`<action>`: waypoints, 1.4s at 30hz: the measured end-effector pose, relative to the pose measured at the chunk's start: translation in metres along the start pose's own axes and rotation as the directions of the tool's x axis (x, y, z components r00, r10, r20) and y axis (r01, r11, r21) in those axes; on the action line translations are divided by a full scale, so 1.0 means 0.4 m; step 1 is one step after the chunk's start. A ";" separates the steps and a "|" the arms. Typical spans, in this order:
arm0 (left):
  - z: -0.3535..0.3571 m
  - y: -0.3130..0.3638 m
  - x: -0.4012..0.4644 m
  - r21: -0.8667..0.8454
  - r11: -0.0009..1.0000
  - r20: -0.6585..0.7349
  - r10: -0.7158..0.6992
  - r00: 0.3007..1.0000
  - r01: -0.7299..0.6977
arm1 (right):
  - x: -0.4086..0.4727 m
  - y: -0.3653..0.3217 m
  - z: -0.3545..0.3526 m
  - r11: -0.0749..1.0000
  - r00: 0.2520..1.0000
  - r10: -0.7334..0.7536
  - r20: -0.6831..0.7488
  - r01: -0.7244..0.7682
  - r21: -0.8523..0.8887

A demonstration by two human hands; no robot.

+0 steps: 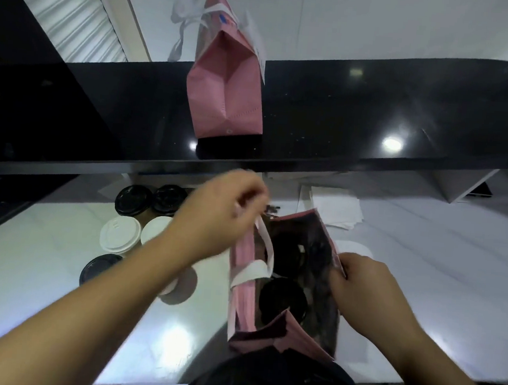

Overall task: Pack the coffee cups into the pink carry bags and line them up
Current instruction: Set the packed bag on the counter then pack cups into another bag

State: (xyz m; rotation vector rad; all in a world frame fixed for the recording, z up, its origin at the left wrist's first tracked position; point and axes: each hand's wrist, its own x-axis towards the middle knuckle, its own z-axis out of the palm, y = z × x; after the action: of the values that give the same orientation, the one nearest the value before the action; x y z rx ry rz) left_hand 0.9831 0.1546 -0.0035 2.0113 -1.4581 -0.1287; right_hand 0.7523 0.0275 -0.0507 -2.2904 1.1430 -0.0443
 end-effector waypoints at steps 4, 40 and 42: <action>0.000 -0.202 0.010 0.211 0.904 -0.020 -0.375 0.927 0.371 | 0.011 0.026 -0.014 0.997 0.999 0.022 -0.029 -0.024 -0.069; 0.325 -0.467 0.068 0.625 0.766 0.556 -0.306 0.773 -0.147 | -0.001 0.003 -0.003 0.989 0.987 0.126 -0.104 -0.133 -0.058; 0.297 -0.458 0.081 0.618 0.778 0.572 -0.345 0.744 -0.115 | -0.003 0.006 -0.002 0.992 0.990 0.105 -0.099 -0.111 -0.054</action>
State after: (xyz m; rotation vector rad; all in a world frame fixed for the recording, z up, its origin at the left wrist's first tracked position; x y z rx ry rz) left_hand 1.0939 0.1066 -0.1881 2.8021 -1.9910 -0.5358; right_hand 0.7493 0.0268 -0.0509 -2.2953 1.3322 -0.0808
